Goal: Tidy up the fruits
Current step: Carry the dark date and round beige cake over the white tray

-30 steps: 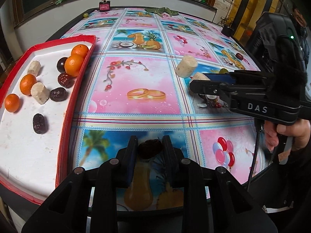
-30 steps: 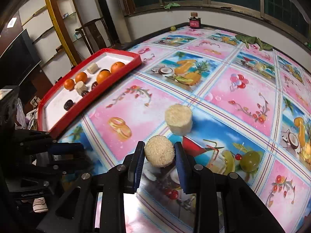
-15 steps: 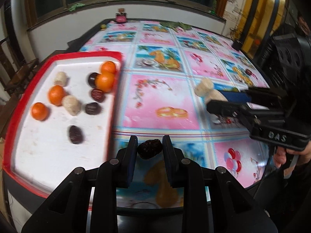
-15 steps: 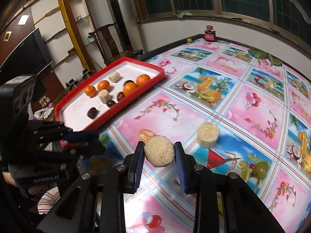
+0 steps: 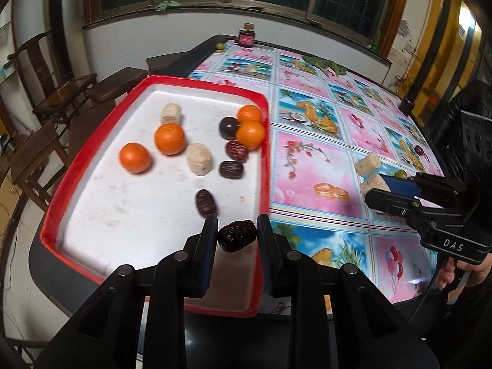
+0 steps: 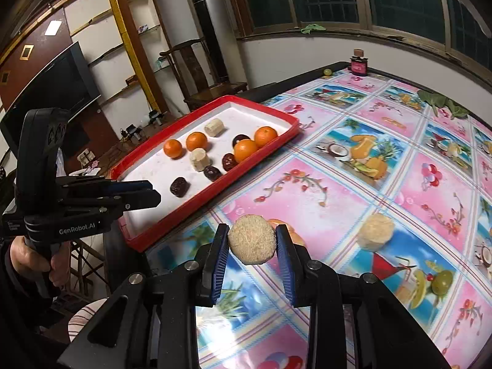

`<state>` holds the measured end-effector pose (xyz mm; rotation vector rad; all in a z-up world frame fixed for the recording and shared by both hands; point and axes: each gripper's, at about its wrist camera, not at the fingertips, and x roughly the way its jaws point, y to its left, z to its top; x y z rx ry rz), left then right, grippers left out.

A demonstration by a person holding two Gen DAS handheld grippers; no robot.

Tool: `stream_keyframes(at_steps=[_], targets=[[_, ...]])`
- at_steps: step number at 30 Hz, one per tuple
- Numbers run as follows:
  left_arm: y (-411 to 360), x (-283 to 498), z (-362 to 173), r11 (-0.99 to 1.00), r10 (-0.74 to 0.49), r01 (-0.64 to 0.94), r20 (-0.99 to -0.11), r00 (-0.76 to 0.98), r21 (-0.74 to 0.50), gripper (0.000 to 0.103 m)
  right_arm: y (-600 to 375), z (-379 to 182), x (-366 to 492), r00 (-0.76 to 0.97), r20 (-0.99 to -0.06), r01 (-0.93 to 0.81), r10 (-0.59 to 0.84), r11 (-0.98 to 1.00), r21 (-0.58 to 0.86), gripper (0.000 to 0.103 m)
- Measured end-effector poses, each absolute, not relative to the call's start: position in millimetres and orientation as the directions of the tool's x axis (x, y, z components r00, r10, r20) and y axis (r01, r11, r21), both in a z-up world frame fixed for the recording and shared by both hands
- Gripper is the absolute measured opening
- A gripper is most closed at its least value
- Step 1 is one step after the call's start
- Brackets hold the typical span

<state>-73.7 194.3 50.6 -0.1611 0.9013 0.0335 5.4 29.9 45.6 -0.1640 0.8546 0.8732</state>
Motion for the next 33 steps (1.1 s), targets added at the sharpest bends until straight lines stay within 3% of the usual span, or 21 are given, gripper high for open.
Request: stream_keyframes(at_steps=[20, 33], targets=[[265, -85, 55, 0.956, 0.037, -0.247, -0.768, 0.639, -0.159, 0.024, 117, 54, -39, 0.189, -0.671, -0.823, 0.717, 0.489, 0.290, 0.031], [296, -57, 29, 0.950, 0.055, -0.277, -0.799, 0.599, -0.142, 0.024, 159, 31, -33, 0.119, -0.716, -0.832, 0.688, 0.463, 0.307, 0.031]])
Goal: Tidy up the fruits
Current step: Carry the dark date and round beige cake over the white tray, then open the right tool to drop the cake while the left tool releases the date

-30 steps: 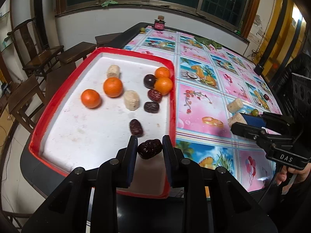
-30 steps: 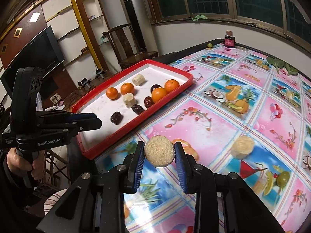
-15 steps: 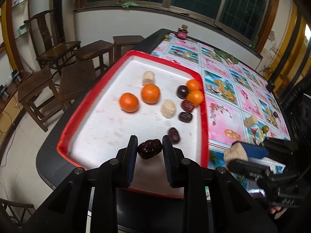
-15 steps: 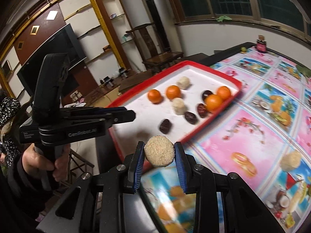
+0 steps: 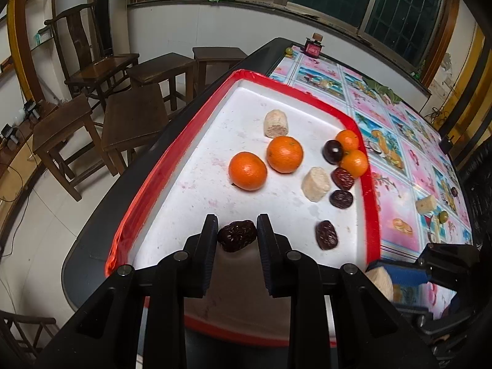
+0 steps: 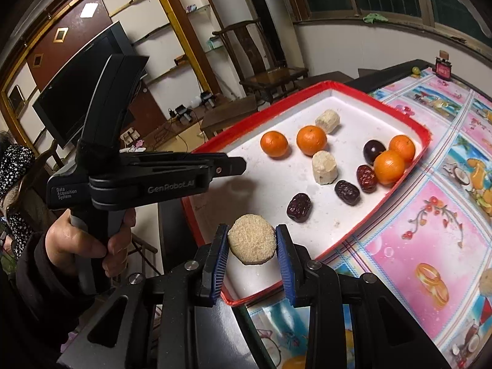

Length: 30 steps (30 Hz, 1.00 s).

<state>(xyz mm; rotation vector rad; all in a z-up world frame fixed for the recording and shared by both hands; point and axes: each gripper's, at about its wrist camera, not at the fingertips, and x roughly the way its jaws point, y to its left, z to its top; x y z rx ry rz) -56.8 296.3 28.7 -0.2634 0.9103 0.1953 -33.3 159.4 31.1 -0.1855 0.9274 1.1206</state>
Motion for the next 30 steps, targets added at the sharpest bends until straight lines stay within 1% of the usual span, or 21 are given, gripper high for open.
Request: stream_keyframes(at_steps=[5, 8, 14, 21, 24, 30], targets=[[300, -46, 21, 0.955, 0.070, -0.272, -0.803, 0.592, -0.117, 0.024, 173, 18, -31, 0.105, -0.741, -0.834, 0.663, 0.464, 0.297, 0.031], [301, -41, 18, 0.959, 0.080, -0.266, -0.803, 0.591, -0.100, 0.024, 181, 13, -32, 0.129, -0.760, -0.846, 0.637, 0.471, 0.251, 0.031], [304, -34, 16, 0.960, 0.085, -0.265, -0.797, 0.598, -0.096, 0.024, 186, 7, -27, 0.165, -0.775, -0.847, 0.610, 0.491, 0.206, 0.031], [306, -33, 17, 0.957, 0.084, -0.270, -0.797, 0.599, -0.102, 0.024, 190, 5, -28, 0.163, -0.778, -0.852, 0.607, 0.484, 0.199, 0.031], [307, -37, 17, 0.954, 0.086, -0.281, -0.796, 0.599, -0.107, 0.024, 189, 6, -29, 0.147, -0.777, -0.853, 0.612, 0.476, 0.213, 0.034], [302, -39, 17, 0.955, 0.088, -0.280, -0.801, 0.593, -0.102, 0.024, 189, 7, -27, 0.138, -0.773, -0.851, 0.619, 0.474, 0.227, 0.034]])
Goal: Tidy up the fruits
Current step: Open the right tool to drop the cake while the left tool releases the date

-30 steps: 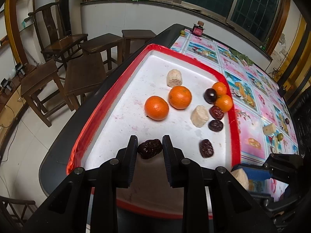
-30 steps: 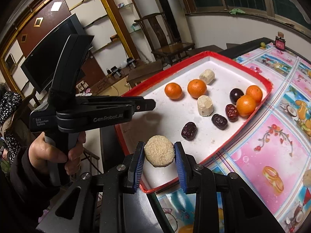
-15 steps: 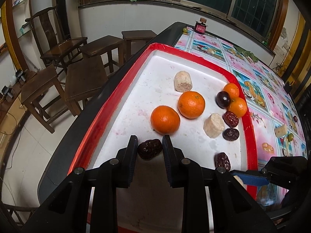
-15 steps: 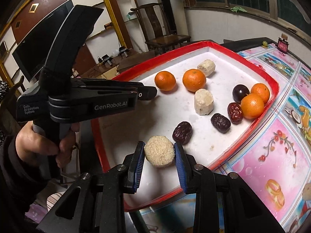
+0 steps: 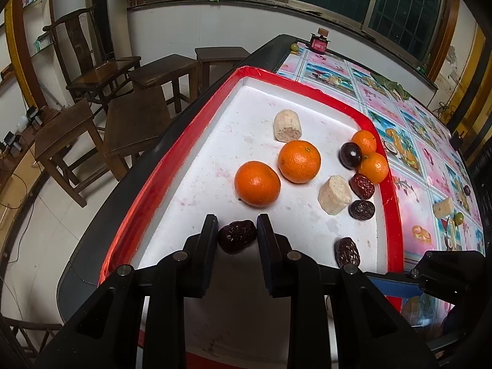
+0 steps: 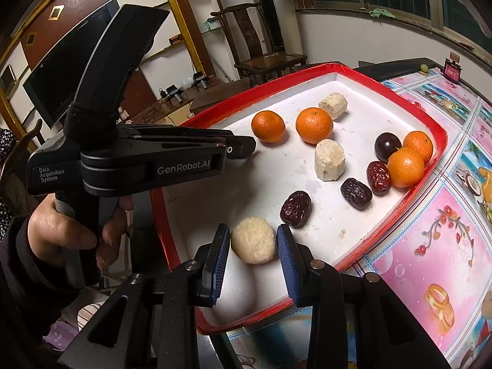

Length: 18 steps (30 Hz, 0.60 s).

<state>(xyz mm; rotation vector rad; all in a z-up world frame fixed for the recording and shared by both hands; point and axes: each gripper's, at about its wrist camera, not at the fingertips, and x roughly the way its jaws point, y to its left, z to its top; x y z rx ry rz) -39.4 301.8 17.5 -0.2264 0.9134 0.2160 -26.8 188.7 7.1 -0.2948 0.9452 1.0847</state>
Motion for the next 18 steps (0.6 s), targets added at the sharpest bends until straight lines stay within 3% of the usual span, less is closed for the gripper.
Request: stream_keyframes(at_steps=[4, 6, 8, 11, 13, 18], targets=[[298, -41, 18, 0.953, 0.095, -0.287, -0.806, 0.584, -0.095, 0.030, 185, 8, -26, 0.132, -0.771, -0.845, 0.623, 0.478, 0.240, 0.034], [297, -44, 20, 0.953, 0.105, -0.291, -0.801, 0.590, -0.089, 0.049, 181, 10, -27, 0.127, -0.766, -0.841, 0.631, 0.477, 0.254, 0.037], [294, -46, 24, 0.952, 0.121, -0.297, -0.789, 0.602, -0.080, 0.056, 177, 13, -27, 0.134, -0.760, -0.839, 0.636, 0.481, 0.254, 0.037], [290, -49, 29, 0.951, 0.132, -0.300, -0.783, 0.608, -0.072, 0.057, 168, 21, -30, 0.143, -0.744, -0.840, 0.653, 0.477, 0.258, 0.038], [286, -49, 32, 0.952, 0.137, -0.298, -0.782, 0.608, -0.065, 0.058, 162, 26, -31, 0.148, -0.735, -0.840, 0.662, 0.477, 0.260, 0.041], [273, -51, 39, 0.956, 0.148, -0.289, -0.783, 0.605, -0.042, 0.074, 140, 35, -34, 0.173, -0.718, -0.833, 0.674, 0.490, 0.259, 0.056]])
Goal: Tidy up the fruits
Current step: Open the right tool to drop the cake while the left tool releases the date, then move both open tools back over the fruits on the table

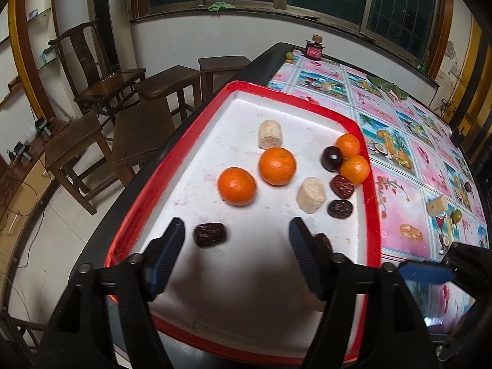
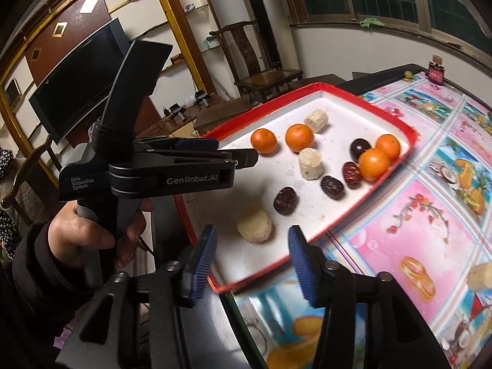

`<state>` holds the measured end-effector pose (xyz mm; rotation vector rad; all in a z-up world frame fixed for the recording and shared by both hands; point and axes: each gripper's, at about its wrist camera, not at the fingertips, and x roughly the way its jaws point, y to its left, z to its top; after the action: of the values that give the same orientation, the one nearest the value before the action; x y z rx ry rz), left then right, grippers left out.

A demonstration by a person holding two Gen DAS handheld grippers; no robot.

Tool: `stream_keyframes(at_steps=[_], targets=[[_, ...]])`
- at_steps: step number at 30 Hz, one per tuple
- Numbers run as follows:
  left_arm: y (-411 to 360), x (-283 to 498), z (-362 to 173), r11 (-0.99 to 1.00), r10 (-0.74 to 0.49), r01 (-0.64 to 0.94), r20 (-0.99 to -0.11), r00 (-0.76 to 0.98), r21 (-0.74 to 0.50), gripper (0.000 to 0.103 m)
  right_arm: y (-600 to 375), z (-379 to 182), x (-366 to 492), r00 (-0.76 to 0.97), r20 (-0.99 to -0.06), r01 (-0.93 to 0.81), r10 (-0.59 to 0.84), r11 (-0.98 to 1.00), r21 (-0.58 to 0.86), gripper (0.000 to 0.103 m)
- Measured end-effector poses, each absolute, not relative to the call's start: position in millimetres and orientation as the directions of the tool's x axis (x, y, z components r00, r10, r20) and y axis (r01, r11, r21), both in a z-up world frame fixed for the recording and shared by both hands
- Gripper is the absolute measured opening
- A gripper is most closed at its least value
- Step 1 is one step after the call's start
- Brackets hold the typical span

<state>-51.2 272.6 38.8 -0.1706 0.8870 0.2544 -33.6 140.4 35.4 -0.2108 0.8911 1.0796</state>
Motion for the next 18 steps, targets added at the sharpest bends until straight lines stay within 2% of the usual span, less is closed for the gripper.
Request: stream_keyframes(at_steps=[3, 10, 18], targets=[[262, -51, 42, 0.960, 0.149, -0.280, -0.792, 0.591, -0.028, 0.075, 125, 37, -32, 0.187, -0.716, -0.821, 0.673, 0.507, 0.261, 0.065], [232, -52, 51, 0.970, 0.122, -0.240, -0.797, 0.592, -0.030, 0.075, 78, 41, -20, 0.258, -0.724, -0.759, 0.639, 0.598, 0.258, 0.078], [180, -48, 60, 0.989, 0.059, -0.142, -0.797, 0.602, -0.033, 0.075, 20, 44, -9, 0.327, -0.728, -0.690, 0.603, 0.679, 0.253, 0.079]])
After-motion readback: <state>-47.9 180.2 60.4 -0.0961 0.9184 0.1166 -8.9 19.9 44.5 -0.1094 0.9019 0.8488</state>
